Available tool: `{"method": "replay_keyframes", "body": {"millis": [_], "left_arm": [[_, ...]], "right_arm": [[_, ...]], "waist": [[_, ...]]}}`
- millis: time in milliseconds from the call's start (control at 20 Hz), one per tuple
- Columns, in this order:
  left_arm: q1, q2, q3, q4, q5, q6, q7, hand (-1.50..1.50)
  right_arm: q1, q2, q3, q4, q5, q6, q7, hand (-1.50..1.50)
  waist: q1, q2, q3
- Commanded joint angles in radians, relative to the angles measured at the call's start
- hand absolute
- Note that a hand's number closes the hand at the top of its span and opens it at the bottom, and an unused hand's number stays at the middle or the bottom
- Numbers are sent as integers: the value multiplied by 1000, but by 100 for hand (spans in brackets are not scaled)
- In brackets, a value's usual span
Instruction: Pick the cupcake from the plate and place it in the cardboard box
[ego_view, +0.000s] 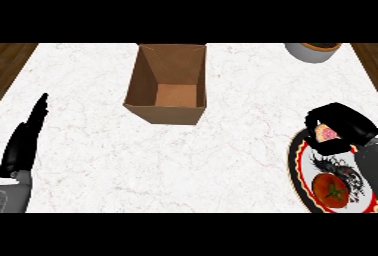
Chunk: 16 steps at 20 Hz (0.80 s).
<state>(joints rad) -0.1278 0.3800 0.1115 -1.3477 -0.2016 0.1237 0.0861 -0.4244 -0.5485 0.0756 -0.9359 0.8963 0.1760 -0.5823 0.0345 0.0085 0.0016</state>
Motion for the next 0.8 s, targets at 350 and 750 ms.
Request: {"method": "replay_keyframes", "body": {"millis": [350, 750], "left_arm": [[-65, -26, -31, 39, -23, -1, -15, 0], [-22, 4, -8, -12, -5, -29, 0, 0]], "right_arm": [[-481, 124, 10, 297, 65, -132, -138, 150], [-645, 127, -134, 410, -84, -162, -403, 150]], "waist": [[62, 23, 1], [37, 10, 1]]}}
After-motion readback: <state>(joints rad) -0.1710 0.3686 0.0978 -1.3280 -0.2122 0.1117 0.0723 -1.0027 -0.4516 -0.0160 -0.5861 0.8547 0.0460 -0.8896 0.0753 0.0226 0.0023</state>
